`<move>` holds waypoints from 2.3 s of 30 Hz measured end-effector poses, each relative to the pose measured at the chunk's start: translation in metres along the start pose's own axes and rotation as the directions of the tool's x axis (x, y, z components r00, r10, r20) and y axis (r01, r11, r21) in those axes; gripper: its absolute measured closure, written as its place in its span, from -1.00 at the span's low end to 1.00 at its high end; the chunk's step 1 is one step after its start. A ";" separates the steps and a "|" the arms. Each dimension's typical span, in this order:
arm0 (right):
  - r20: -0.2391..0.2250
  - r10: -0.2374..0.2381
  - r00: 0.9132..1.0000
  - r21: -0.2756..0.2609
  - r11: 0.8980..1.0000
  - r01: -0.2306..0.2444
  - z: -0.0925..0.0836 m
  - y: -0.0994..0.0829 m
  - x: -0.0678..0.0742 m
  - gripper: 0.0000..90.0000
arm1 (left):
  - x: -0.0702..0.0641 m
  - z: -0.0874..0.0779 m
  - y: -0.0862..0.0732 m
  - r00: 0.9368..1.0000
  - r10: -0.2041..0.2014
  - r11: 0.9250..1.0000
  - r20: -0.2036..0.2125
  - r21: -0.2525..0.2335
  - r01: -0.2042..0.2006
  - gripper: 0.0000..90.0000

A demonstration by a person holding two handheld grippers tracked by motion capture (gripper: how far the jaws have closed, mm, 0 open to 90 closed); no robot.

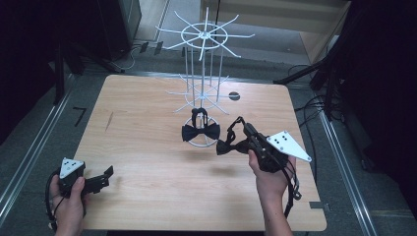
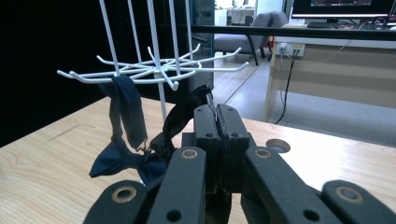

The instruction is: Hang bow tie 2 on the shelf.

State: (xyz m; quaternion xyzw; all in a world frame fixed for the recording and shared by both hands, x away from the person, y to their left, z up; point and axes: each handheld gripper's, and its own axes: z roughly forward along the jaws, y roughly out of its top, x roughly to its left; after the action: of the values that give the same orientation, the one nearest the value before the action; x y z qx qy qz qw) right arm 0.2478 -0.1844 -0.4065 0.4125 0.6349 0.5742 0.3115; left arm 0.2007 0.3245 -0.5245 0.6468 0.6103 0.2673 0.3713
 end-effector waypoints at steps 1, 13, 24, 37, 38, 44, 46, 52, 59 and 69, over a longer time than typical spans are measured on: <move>-0.003 0.003 1.000 0.002 1.000 -0.003 0.000 0.001 0.000 0.99 | 0.000 0.000 0.000 1.000 0.001 1.000 0.000 0.000 -0.001 -1.00; -0.024 -0.012 1.000 -0.001 1.000 0.012 0.005 0.010 0.006 0.99 | 0.000 0.000 0.000 1.000 -0.005 1.000 0.002 -0.002 0.005 -1.00; -0.036 -0.019 0.999 -0.005 1.000 0.019 0.013 0.016 0.010 0.99 | 0.000 0.000 0.000 1.000 -0.004 1.000 0.003 -0.001 0.004 -1.00; -0.036 -0.015 0.999 0.013 1.000 0.015 0.025 0.017 0.011 0.99 | 0.000 0.000 0.000 1.000 -0.005 1.000 0.003 -0.003 0.005 -1.00; -0.036 -0.014 0.999 0.015 1.000 0.014 0.026 0.017 0.010 0.99 | 0.000 0.000 0.000 1.000 -0.005 1.000 0.003 -0.003 0.005 -1.00; -0.035 -0.001 0.999 0.020 1.000 0.002 0.031 0.017 0.008 0.99 | 0.000 0.000 0.000 1.000 -0.004 1.000 0.004 0.001 0.004 -1.00; -0.035 0.000 0.999 0.023 1.000 0.001 0.032 0.017 0.008 0.98 | 0.000 0.000 0.000 1.000 -0.004 1.000 0.004 -0.003 0.004 -1.00; -0.039 0.003 0.999 0.028 1.000 -0.002 0.037 0.017 0.007 0.99 | 0.000 0.000 0.000 1.000 -0.004 1.000 0.005 -0.004 0.004 -1.00; -0.040 0.031 0.999 0.022 0.999 -0.030 0.039 0.016 0.002 0.98 | 0.000 0.000 0.000 1.000 -0.006 1.000 0.004 -0.003 0.006 -1.00; -0.025 0.041 0.999 -0.003 0.999 -0.041 0.036 0.027 -0.007 0.99 | 0.000 0.000 0.000 1.000 -0.004 1.000 0.005 -0.002 0.004 -1.00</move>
State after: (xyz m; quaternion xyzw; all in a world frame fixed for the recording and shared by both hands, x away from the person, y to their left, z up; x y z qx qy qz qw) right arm 0.2862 -0.1734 -0.3861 0.4177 0.6290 0.5868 0.2926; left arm 0.2010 0.3248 -0.5247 0.6458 0.6105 0.2654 0.3739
